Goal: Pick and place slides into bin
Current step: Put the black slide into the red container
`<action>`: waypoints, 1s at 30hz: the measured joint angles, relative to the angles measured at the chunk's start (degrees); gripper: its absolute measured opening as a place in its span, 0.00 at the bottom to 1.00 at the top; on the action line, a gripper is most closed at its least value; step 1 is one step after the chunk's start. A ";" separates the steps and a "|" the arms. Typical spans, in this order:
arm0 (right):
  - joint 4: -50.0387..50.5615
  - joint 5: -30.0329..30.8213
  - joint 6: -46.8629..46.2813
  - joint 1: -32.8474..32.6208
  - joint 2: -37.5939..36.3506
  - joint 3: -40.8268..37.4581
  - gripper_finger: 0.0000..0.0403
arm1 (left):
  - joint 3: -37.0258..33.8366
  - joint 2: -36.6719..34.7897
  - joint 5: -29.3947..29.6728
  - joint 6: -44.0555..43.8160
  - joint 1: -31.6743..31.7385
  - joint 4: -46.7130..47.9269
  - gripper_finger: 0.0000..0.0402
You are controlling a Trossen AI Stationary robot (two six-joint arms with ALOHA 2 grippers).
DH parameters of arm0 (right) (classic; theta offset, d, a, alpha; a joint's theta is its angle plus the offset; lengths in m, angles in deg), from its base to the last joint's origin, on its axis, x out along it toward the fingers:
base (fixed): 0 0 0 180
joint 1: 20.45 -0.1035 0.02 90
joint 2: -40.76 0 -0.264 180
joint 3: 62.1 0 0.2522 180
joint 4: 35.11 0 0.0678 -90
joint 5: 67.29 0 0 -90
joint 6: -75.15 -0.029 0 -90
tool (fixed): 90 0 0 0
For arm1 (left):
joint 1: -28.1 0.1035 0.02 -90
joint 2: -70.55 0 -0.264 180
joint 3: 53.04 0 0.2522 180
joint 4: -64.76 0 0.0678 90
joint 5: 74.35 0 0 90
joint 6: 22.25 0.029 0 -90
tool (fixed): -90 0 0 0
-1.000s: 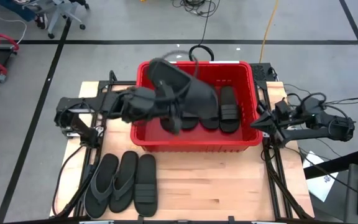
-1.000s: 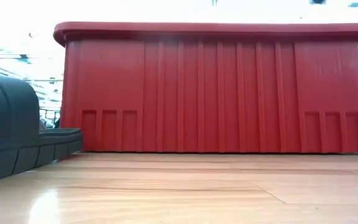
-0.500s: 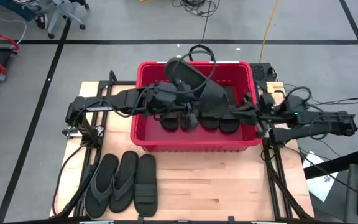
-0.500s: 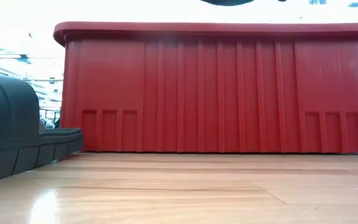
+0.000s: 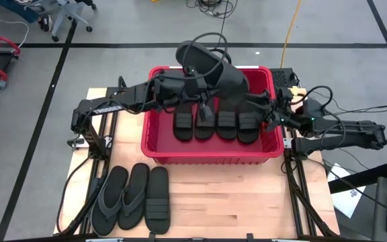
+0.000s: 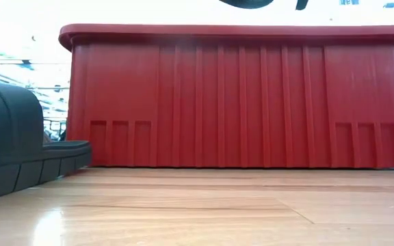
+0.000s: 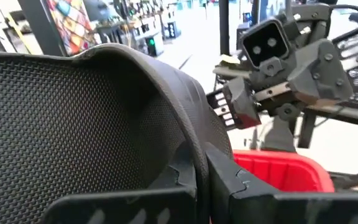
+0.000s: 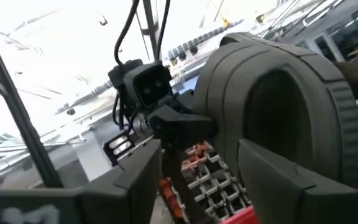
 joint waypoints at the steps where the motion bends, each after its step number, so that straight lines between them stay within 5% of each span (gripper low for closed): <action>1: 0.39 -0.08 1.18 0.54 -0.20 0.00 0.54 | 0.00 -0.01 -0.03 0.67 0.16 -0.77 0.00; 16: 2.19 2.91 20.65 2.06 -0.16 0.02 0.59 | -0.02 0.60 -4.10 0.18 2.02 -4.60 0.00; 30: 0.69 1.73 16.42 3.10 0.06 1.25 0.58 | -0.02 5.41 -5.62 4.68 1.41 -12.42 0.00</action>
